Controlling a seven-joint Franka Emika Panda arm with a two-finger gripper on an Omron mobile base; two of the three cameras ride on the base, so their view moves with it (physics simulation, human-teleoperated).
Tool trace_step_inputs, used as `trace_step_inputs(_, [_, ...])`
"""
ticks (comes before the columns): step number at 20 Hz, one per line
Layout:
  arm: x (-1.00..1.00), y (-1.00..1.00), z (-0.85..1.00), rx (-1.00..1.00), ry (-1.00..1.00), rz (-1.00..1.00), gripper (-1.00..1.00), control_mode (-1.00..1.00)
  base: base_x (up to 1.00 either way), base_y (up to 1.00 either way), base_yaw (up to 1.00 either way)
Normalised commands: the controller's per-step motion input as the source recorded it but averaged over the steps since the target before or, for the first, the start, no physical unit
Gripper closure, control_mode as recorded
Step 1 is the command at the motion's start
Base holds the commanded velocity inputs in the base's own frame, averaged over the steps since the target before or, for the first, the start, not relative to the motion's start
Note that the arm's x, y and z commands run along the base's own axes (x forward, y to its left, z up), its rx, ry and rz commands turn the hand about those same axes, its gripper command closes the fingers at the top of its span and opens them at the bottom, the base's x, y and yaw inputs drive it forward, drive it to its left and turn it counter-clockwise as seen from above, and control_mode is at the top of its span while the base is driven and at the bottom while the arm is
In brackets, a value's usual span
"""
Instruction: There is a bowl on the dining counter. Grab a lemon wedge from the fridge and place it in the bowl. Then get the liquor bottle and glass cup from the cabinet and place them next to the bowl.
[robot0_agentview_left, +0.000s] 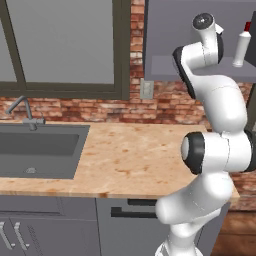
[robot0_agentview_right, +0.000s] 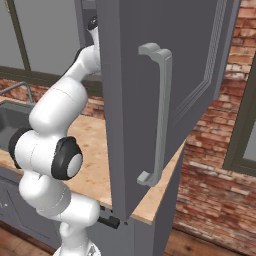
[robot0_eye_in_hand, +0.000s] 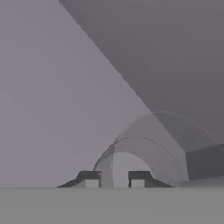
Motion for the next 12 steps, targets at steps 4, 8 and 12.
trace_step_inputs(4, [-0.42,0.02,0.00,0.00,0.00,0.00,1.00,-1.00,0.00,0.00,0.00])
trace_step_inputs(8, [-0.53,0.09,0.00,0.00,0.00,0.00,1.00,-1.00,0.00,0.00,0.00])
trace_step_inputs(12, [-0.88,0.26,0.02,0.01,-0.07,0.00,1.00,-1.00,0.00,0.00,0.00])
